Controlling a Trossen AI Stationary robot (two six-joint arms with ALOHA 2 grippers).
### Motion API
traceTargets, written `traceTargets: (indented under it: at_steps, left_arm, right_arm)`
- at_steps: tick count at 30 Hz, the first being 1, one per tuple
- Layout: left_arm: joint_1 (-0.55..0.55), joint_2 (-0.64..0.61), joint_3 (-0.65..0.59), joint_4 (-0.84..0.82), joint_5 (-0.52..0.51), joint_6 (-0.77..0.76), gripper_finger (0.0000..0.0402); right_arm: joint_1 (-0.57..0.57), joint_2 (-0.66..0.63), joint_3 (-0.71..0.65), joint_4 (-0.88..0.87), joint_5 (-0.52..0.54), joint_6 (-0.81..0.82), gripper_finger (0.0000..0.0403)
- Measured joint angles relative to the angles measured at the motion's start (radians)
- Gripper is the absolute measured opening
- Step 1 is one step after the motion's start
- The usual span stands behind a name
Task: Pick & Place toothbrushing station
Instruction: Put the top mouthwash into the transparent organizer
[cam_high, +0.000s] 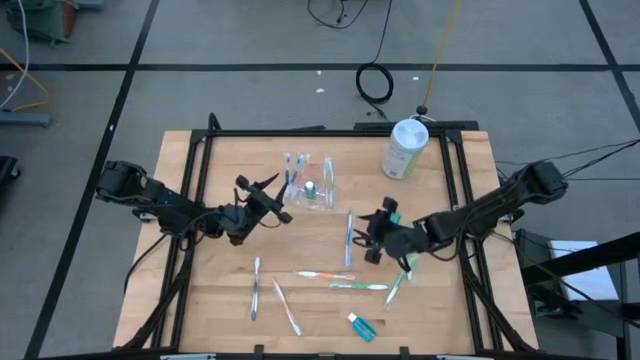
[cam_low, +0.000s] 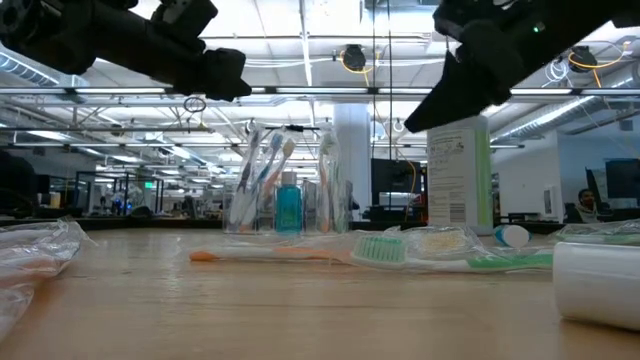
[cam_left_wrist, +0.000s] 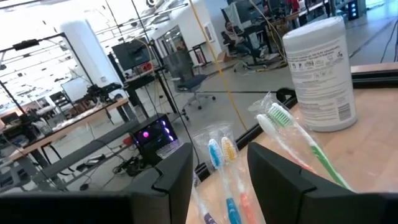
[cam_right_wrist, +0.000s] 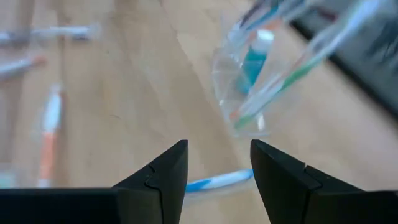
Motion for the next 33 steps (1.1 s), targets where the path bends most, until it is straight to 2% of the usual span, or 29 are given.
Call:
traceTargets:
  at_steps: [4,6,12,15,21,27,33]
  left_arm:
    - [0.0,0.0,0.0,-0.017,0.001,-0.003,0.0157]
    - [0.0,0.0,0.0,-0.024,0.001,-0.004,0.0157]
    - [0.0,0.0,0.0,-0.037,0.001,-0.011,0.0157]
    - [0.0,0.0,0.0,-0.037,0.001,-0.012,0.0156]
    - [0.0,0.0,0.0,-0.037,0.008,-0.013,0.0156]
    - [0.0,0.0,0.0,-0.037,0.008,-0.013,0.0157]
    - [0.0,0.0,0.0,-0.038,0.008,-0.024,0.0157]
  right_arm:
    - [0.014,0.008,-0.008,-0.033,-0.006,0.291,0.0167]
    - [0.017,0.007,-0.012,-0.079,-0.033,0.388,0.0167]
    - [0.031,0.003,-0.016,-0.339,-0.221,0.715,0.0167]
    - [0.04,0.006,-0.016,-0.462,-0.232,0.833,0.0167]
    - [0.04,0.005,-0.026,-0.563,-0.231,0.963,0.0167]
    - [0.036,0.005,-0.11,-0.488,-0.253,1.059,0.0167]
    - [0.035,0.005,-0.202,-0.318,-0.229,1.051,0.0167]
